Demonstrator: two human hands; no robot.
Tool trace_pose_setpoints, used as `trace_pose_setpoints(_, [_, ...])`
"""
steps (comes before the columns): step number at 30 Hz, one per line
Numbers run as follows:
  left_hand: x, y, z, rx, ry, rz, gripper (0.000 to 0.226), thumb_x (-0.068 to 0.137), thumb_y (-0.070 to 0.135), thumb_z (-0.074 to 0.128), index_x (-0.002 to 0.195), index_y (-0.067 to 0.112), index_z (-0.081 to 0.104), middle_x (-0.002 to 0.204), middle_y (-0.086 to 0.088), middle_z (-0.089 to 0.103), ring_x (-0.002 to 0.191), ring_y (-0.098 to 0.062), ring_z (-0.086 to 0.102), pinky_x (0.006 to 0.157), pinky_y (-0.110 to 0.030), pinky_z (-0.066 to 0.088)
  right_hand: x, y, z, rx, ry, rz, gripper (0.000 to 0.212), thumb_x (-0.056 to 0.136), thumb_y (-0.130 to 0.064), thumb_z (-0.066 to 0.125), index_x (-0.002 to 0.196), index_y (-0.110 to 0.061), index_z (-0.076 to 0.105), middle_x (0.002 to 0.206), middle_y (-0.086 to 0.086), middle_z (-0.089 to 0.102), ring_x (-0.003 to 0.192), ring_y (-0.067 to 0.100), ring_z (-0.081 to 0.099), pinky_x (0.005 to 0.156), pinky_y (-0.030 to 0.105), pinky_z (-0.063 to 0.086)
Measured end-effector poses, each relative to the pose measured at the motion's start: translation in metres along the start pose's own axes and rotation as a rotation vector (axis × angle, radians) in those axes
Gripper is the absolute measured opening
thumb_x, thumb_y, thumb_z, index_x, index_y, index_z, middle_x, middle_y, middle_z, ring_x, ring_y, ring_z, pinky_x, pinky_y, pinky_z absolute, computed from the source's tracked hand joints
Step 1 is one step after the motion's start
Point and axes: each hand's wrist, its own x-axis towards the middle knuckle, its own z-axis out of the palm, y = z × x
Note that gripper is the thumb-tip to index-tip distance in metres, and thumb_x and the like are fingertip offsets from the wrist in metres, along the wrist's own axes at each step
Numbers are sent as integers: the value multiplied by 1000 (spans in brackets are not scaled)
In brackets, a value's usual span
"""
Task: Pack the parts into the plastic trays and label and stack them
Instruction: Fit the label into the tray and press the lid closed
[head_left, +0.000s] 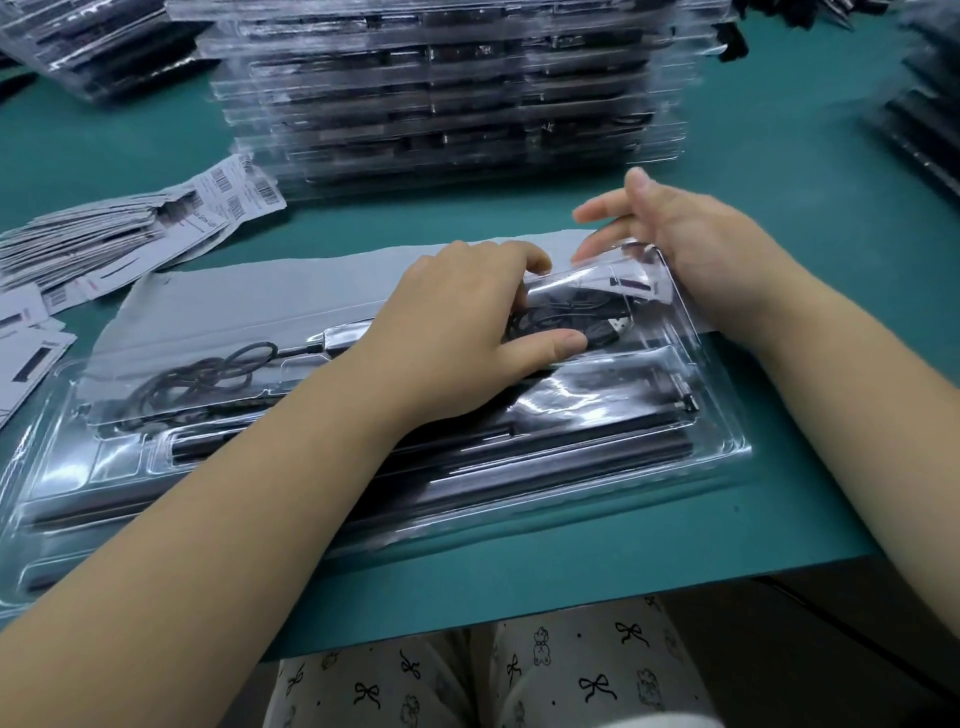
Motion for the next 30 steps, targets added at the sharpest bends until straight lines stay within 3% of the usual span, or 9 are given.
trace_pose_setpoints(3, [-1, -1, 1, 8, 7, 4, 70, 75, 67, 44, 129, 23, 47, 96, 15, 48, 89, -9, 38, 81, -30, 31, 1, -1, 0, 71, 30, 16, 45, 95, -54, 31, 96, -29, 69, 88, -3, 74, 84, 13, 60, 88, 38, 45])
trace_pose_setpoints(11, [-3, -1, 3, 62, 33, 11, 70, 75, 68, 43, 128, 23, 49, 106, 6, 47, 103, -19, 41, 87, -28, 28, 1, 0, 3, 18, 46, -63, 37, 99, -44, 38, 85, -28, 68, 70, -5, 71, 72, 23, 55, 59, 24, 43])
trace_pose_setpoints(14, [-5, -3, 3, 26, 53, 2, 66, 75, 67, 45, 126, 25, 52, 110, 6, 35, 105, -14, 31, 92, -23, 25, 3, 2, 1, -4, 14, -83, 36, 100, -42, 38, 86, -29, 68, 69, -9, 68, 68, 14, 53, 61, 19, 44])
trace_pose_setpoints(18, [-3, -3, 1, 20, 14, 24, 61, 80, 62, 50, 124, 20, 52, 118, 6, 55, 107, -17, 39, 93, -31, 32, 1, 4, 2, 33, -22, -103, 27, 100, -34, 42, 91, -29, 66, 72, -11, 67, 65, 3, 54, 64, 16, 45])
trace_pose_setpoints(21, [-3, -2, 1, 67, 36, 29, 68, 76, 66, 42, 126, 21, 52, 108, 4, 52, 95, -13, 32, 91, -31, 32, 4, 7, -5, -67, 35, -127, 12, 96, -28, 53, 97, -37, 62, 94, -14, 67, 76, 2, 59, 71, 16, 48])
trace_pose_setpoints(23, [-4, 0, 1, 97, 40, 22, 70, 75, 67, 39, 127, 22, 51, 103, 5, 47, 93, -13, 28, 91, -31, 31, 2, 6, -21, -87, 54, -65, 20, 93, -18, 57, 98, -36, 63, 100, -14, 66, 74, 1, 60, 68, 14, 50])
trace_pose_setpoints(26, [-4, 1, 0, 75, 38, 1, 72, 73, 69, 39, 129, 24, 50, 101, 7, 41, 95, -12, 29, 92, -30, 30, -6, 6, -51, -60, -152, 30, 28, 83, -1, 63, 95, -25, 70, 87, -8, 71, 69, 2, 60, 66, 11, 50])
trace_pose_setpoints(28, [-4, 1, -1, 61, 24, -18, 75, 72, 70, 40, 131, 24, 48, 105, 7, 47, 98, -13, 32, 93, -29, 29, -12, 6, -57, -121, -309, 32, 28, 70, -15, 73, 98, -21, 71, 89, -1, 72, 77, 6, 60, 74, 15, 49])
trace_pose_setpoints(30, [-4, 1, -2, 68, 7, -39, 78, 72, 71, 39, 132, 23, 46, 107, 7, 51, 102, -16, 36, 93, -28, 28, -13, 6, -51, -217, -320, 18, 39, 59, -34, 74, 95, -21, 71, 89, 5, 71, 79, 8, 58, 81, 22, 45])
